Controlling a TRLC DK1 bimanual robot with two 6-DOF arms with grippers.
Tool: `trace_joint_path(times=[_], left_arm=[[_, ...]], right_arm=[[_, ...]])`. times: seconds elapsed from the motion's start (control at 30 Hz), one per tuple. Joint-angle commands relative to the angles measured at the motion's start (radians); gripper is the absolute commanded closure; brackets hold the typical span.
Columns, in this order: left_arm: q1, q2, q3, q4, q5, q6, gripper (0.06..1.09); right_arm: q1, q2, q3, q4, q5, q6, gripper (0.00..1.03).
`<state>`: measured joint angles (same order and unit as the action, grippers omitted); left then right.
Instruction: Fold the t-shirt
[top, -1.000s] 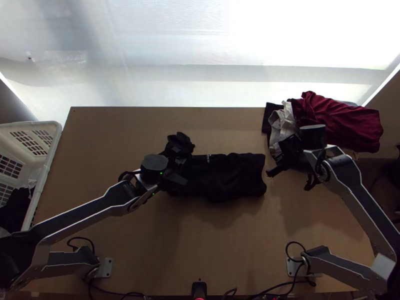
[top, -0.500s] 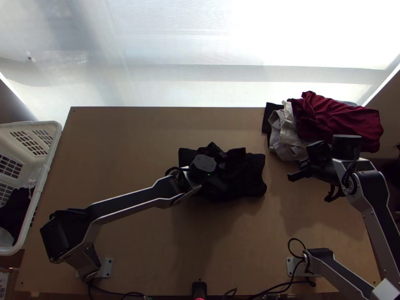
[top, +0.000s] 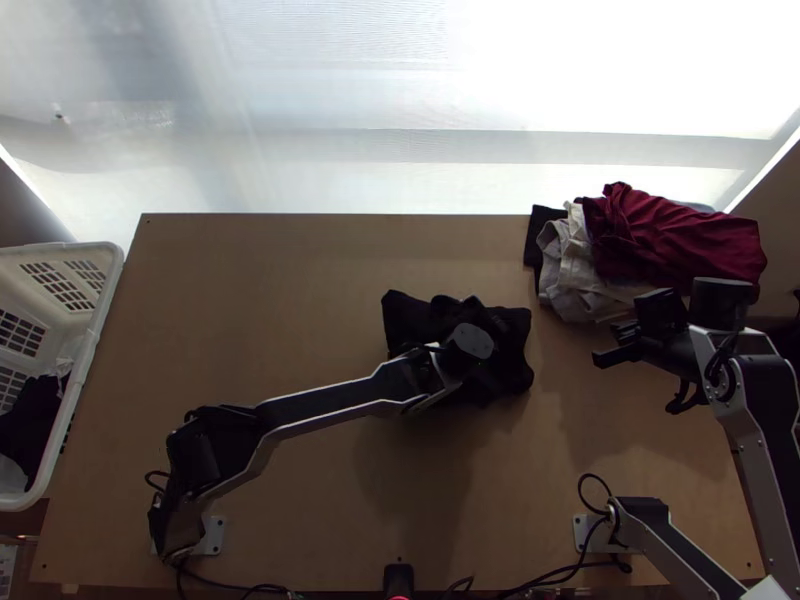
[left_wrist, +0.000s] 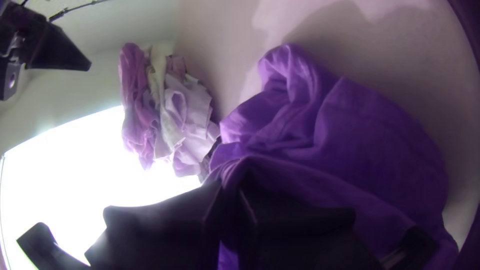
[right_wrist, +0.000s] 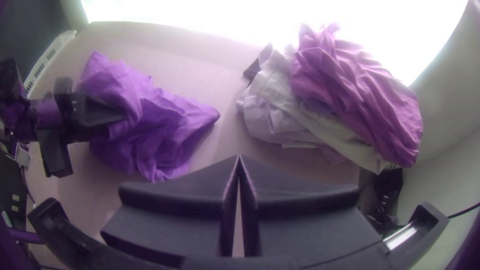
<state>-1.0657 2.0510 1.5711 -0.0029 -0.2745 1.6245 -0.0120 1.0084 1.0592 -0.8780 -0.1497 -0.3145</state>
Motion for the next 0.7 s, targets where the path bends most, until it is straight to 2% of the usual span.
trace_joint_path(times=[0.0,0.07,0.1,0.13,0.17,0.2,0.4,0.6,0.67], left_arm=[[-0.025,0.101,-0.025,0.014,-0.045,0.009,0.92],[-0.022,0.126,-0.056,0.06,-0.068,0.014,0.87],[-0.022,0.132,-0.068,0.086,-0.077,0.014,0.71],[-0.019,0.136,-0.079,0.104,-0.091,0.014,0.37],[-0.013,0.14,-0.088,0.109,-0.095,0.014,0.07],[-0.011,0.138,-0.092,0.123,-0.095,0.009,0.1],[-0.01,0.078,-0.054,0.195,-0.094,-0.022,0.1],[-0.01,-0.052,-0.094,0.095,-0.083,-0.014,0.1],[-0.008,-0.106,-0.106,-0.003,-0.068,-0.015,0.1]], right_arm=[[-0.016,-0.005,-0.002,-0.007,-0.002,-0.001,1.0],[-0.019,-0.007,-0.016,-0.007,-0.001,-0.005,1.0],[-0.019,-0.005,-0.022,-0.007,-0.002,-0.005,1.0],[-0.019,-0.007,-0.03,-0.007,-0.002,-0.005,1.0],[-0.019,-0.005,-0.038,-0.007,-0.002,-0.006,1.0],[-0.02,-0.005,-0.044,-0.007,-0.002,-0.006,1.0],[-0.025,-0.005,-0.067,-0.006,-0.002,-0.011,1.0],[-0.025,0.004,-0.068,0.002,-0.005,-0.015,1.0],[-0.023,0.006,-0.067,0.004,-0.005,-0.02,1.0]])
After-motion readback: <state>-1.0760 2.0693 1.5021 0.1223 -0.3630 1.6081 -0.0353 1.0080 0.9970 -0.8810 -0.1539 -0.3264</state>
